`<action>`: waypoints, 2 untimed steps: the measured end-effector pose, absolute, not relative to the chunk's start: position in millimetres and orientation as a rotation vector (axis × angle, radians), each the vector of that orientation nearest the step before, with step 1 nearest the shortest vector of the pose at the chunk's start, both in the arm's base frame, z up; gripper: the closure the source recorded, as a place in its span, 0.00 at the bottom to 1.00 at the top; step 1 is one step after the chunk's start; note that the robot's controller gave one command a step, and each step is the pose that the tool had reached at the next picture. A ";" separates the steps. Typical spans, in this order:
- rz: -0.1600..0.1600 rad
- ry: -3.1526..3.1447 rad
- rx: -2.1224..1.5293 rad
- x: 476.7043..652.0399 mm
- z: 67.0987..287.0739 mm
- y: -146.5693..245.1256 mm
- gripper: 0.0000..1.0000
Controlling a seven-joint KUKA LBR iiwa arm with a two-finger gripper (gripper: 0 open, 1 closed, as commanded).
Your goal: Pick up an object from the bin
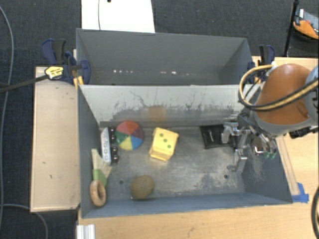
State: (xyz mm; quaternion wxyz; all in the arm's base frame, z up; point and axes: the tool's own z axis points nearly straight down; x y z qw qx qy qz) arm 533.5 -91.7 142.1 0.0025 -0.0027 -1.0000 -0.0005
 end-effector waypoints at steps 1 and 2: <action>0.000 -3.144 -0.004 535.1 146.6 -91.4 0.00; 0.003 -3.151 -0.047 564.5 115.2 -74.7 0.00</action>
Offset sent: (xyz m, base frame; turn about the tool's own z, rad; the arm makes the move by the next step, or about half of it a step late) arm 0.0487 0.0344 -0.0602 0.0405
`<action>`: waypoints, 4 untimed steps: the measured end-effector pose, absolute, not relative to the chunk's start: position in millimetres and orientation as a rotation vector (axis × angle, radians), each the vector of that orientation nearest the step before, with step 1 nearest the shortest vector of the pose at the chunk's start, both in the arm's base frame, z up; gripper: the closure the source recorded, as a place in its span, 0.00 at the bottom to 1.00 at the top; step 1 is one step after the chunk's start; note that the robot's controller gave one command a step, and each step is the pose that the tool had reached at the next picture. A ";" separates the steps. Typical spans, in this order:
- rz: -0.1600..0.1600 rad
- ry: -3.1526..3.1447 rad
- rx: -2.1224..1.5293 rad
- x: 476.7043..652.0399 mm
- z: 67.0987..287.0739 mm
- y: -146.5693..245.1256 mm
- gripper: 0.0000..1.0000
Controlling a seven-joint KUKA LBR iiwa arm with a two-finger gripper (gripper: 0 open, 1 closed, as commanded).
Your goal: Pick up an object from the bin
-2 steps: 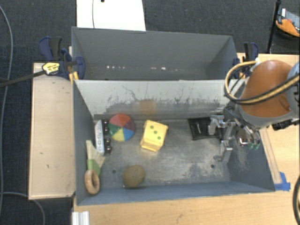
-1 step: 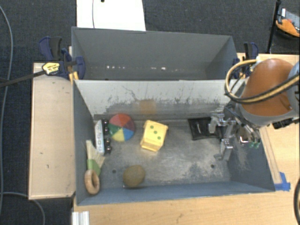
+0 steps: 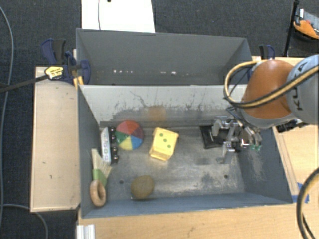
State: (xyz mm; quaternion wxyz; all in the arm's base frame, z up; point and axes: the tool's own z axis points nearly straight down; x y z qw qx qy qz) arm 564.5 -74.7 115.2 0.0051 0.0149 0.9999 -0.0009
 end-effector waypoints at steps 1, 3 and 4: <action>0.003 3.142 0.033 586.4 73.5 -45.0 0.00; 0.004 3.138 0.158 585.2 136.2 -68.0 0.00; 0.002 3.130 0.220 586.2 151.3 -79.4 0.00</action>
Offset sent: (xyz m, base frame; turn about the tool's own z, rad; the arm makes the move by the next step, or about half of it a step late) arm 0.0159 0.0432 -0.0248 -0.0535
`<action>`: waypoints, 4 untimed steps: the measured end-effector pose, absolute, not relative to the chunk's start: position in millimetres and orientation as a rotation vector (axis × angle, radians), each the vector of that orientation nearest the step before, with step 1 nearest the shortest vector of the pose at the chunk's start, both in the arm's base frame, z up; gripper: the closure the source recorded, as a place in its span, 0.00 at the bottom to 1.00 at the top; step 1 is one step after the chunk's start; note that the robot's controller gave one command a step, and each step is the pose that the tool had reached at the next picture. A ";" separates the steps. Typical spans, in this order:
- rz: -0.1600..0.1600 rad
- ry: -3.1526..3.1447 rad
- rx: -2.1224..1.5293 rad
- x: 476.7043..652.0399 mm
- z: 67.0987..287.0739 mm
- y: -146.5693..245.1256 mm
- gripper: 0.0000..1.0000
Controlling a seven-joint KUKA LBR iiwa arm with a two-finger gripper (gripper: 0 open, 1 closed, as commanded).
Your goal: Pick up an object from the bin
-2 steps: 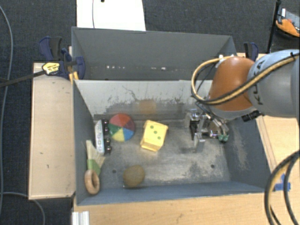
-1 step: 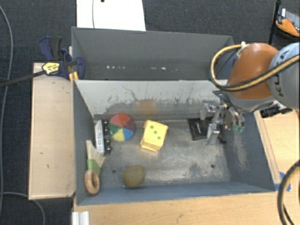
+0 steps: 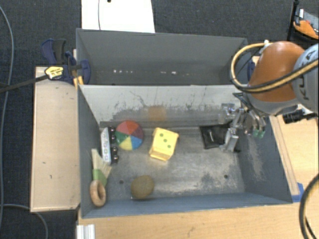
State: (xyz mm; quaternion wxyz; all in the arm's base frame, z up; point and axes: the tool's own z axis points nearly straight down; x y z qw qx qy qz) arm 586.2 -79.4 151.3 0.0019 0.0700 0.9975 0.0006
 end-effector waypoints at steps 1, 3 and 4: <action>-0.004 3.132 0.133 574.3 169.2 -52.1 0.00; -0.003 3.134 -0.136 577.9 104.1 -2.8 0.00; 0.000 3.128 -0.012 575.2 115.6 22.4 0.00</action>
Offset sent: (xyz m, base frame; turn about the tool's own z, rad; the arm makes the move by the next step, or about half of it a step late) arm -0.0008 0.0603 -0.0813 -0.2964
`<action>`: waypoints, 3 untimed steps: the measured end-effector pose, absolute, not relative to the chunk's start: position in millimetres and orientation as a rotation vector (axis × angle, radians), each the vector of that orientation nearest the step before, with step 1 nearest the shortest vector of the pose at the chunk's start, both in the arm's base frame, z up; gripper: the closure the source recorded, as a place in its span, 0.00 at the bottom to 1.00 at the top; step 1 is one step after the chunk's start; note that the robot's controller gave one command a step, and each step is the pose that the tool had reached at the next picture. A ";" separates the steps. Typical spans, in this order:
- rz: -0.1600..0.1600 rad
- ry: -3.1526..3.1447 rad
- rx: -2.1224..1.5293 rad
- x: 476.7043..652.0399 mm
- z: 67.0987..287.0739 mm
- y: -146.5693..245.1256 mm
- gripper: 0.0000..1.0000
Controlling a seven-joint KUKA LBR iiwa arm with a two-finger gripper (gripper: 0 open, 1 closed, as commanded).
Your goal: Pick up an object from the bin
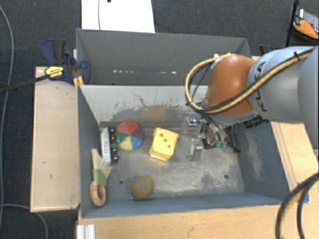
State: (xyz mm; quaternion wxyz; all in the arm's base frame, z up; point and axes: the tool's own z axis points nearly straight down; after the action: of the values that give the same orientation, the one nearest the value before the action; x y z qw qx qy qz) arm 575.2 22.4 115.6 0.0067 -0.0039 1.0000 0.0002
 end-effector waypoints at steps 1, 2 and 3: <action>0.002 3.126 -0.056 575.0 99.8 46.9 0.00; -0.001 3.114 -0.292 576.2 90.3 63.3 0.00; 0.002 3.124 -0.093 576.6 84.3 93.1 0.00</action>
Offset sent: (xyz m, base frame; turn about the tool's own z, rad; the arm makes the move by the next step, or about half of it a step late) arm 0.0044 0.0728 -0.0371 0.1601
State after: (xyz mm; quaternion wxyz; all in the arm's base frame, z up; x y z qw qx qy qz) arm 576.6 93.1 84.3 0.0083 -0.0299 0.9995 0.0006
